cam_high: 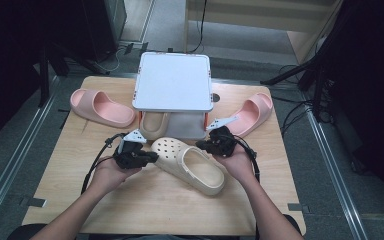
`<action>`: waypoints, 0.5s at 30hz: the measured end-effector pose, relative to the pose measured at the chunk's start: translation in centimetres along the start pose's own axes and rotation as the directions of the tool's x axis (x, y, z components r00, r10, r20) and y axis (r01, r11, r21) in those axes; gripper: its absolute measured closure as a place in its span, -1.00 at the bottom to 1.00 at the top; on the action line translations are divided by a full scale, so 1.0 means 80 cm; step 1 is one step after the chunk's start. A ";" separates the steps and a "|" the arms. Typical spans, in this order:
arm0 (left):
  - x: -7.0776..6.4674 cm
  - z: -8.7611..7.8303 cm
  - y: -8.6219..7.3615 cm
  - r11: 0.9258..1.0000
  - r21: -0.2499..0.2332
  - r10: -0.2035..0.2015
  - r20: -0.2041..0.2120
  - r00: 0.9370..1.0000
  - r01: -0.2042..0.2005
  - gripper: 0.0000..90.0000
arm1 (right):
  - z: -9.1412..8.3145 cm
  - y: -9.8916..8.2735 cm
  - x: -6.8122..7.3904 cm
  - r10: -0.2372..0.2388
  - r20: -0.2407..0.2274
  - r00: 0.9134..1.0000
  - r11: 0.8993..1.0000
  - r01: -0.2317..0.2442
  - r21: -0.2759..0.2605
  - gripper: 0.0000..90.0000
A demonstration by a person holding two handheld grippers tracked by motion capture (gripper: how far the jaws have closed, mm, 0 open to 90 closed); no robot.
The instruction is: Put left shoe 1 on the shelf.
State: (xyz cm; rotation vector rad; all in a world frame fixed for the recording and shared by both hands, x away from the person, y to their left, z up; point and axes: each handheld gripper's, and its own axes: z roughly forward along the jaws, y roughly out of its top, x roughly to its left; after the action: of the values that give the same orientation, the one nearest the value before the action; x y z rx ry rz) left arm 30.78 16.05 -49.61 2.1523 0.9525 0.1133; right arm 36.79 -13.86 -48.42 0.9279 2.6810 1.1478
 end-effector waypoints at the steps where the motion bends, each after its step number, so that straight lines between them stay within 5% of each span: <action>1: -0.001 0.001 0.000 1.000 0.003 0.005 0.000 1.000 -0.005 0.81 | -0.001 -0.002 0.002 0.004 -0.004 1.000 1.000 -0.004 -0.002 0.98; 15: -0.011 0.019 0.015 0.997 0.014 0.079 0.036 0.996 -0.079 0.80 | -0.021 -0.028 0.027 0.039 0.009 0.999 0.999 -0.039 0.011 1.00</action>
State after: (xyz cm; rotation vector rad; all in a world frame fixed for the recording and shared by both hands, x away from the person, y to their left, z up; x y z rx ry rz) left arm 31.39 14.05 -49.67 2.1992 0.8507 0.1059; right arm 33.41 -14.91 -48.35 0.9884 2.6768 1.1339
